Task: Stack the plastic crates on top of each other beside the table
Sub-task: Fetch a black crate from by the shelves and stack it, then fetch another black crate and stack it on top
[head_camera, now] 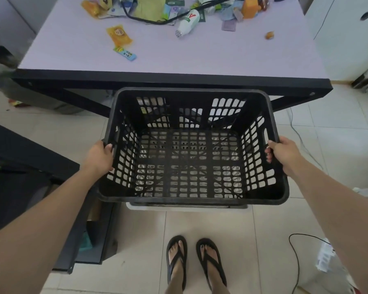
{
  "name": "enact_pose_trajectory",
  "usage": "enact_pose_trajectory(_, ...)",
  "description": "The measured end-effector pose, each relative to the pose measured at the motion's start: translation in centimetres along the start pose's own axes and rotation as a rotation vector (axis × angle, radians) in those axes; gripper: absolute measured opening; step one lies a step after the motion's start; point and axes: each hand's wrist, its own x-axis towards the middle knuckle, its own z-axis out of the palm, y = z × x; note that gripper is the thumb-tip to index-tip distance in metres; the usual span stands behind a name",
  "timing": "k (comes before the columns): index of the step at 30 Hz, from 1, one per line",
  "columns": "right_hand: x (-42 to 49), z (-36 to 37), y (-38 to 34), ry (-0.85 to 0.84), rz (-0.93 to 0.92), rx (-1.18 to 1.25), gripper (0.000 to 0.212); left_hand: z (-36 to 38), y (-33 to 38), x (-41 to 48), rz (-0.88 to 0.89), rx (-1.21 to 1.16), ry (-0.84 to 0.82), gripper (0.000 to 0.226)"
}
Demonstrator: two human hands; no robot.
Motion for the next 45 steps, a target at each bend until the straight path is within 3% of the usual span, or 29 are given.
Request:
enact_pose_trajectory(6, 0.2, -0.3, 0.2, -0.052, 0.033, -0.066, 0.031, 0.3, 0.3, -0.4, 0.015, 0.052, 0.020, 0.037)
enact_pose_trajectory(13, -1.2, -0.4, -0.4, 0.090, -0.023, -0.276, 0.051, 0.0, 1.0, -1.7, -0.015, 0.105, 0.078, 0.050)
enact_pose_trajectory(18, -3.3, -1.1, -1.8, 0.202, -0.225, -0.694, 0.053, -1.4, 2.0, -3.7, -0.004, 0.088, 0.096, 0.049)
enact_pose_trajectory(21, -4.6, -0.7, -3.0, 0.198, -0.352, -0.818, 0.045, -2.2, 1.9, -5.3, 0.035, 0.127, 0.145, 0.049)
enact_pose_trajectory(25, -6.6, 1.5, -5.2, 0.086, -0.536, -0.841, 0.044, -3.7, 0.3, -8.7, 0.045, 0.125, 0.191, 0.051)
enact_pose_trajectory(31, -12.9, 9.2, -9.1, -0.304, -0.715, -0.796, 0.033, -7.6, -7.5, -17.4, 0.013, 0.137, 0.070, 0.029)
enact_pose_trajectory(39, -29.5, 19.4, -10.6, -0.679, -1.040, -0.757, 0.026, -13.4, -21.1, -34.0, -0.372, 0.134, 0.045, 0.032)
enact_pose_trajectory(45, -44.8, 26.9, -8.7, -0.895, -1.096, -0.798, 0.021, -18.0, -33.8, -47.5, -0.607, 0.155, 0.252, 0.043)
